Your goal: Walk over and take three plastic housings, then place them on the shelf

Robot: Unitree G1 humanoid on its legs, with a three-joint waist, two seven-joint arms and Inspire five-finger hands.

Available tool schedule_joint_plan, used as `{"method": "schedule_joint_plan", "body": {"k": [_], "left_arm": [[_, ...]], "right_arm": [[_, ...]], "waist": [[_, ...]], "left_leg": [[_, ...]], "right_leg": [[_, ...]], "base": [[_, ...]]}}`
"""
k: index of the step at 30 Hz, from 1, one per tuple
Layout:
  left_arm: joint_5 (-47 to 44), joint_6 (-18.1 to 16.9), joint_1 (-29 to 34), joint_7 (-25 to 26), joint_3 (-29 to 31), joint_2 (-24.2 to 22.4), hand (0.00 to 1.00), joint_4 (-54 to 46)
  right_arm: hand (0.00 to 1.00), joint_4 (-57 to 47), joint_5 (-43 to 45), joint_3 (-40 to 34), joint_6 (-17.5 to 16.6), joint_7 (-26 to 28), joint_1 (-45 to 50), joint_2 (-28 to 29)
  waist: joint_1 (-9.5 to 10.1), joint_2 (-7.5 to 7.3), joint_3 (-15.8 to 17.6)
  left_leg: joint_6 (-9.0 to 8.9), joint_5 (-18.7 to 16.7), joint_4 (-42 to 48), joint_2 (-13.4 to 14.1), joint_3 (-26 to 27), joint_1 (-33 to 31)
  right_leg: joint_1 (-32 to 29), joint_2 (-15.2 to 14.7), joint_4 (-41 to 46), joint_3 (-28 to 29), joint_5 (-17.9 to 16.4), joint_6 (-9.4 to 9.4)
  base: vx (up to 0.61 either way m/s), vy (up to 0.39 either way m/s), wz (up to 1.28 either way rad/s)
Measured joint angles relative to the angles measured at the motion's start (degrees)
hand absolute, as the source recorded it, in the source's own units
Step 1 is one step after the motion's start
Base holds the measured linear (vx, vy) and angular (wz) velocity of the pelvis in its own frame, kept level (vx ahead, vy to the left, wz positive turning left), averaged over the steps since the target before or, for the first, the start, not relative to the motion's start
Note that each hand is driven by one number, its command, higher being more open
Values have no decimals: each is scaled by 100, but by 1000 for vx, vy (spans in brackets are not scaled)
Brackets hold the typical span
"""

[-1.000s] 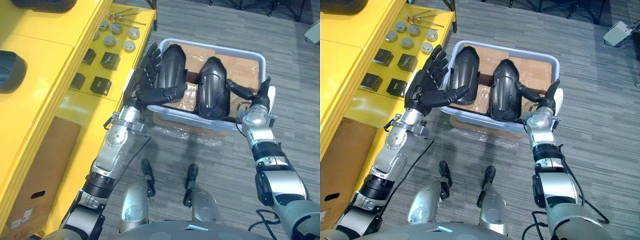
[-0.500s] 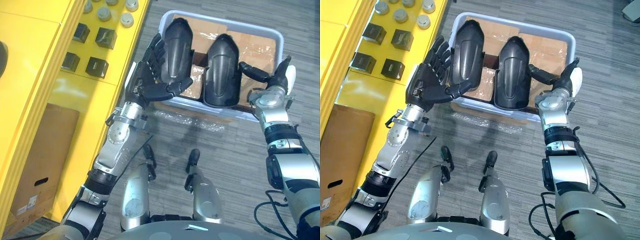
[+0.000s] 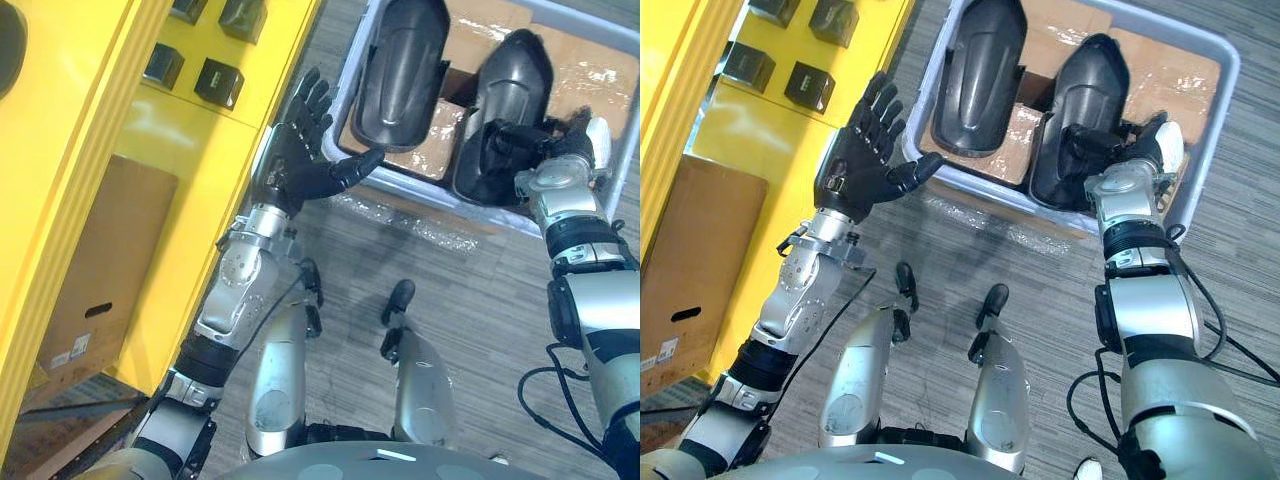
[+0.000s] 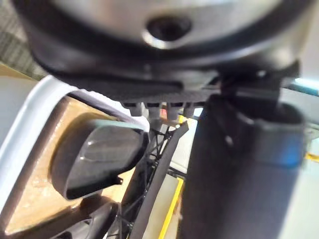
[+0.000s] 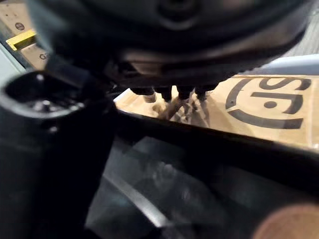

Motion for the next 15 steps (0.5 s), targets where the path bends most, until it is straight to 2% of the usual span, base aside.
{"method": "schedule_joint_plan", "body": {"k": [2, 7, 15], "left_arm": [[-62, -1, 7, 10, 1, 7, 100, 101], [-446, -154, 308, -2, 80, 16, 100, 140], [-674, -207, 1064, 30, 297, 121, 100, 101]], "right_arm": [[0, 148, -172, 76, 170, -6, -105, -220], [0, 383, -799, 88, 334, 1, -101, -769], [0, 519, -1062, 85, 391, 59, 119, -837]], "waist": [[32, 13, 6], [119, 191, 80], [155, 227, 73]], "left_leg": [[13, 10, 5, -24, -37, -31], [-30, 62, -151, -110, -133, -17], [-37, 170, -301, -108, -192, 197]], "right_leg": [[-20, -34, 56, -44, -37, 3], [-28, -110, 158, -173, -122, 0], [115, -128, 253, -246, -271, -18]], "base": [[10, 23, 12], [8, 19, 13], [55, -6, 5]]}}
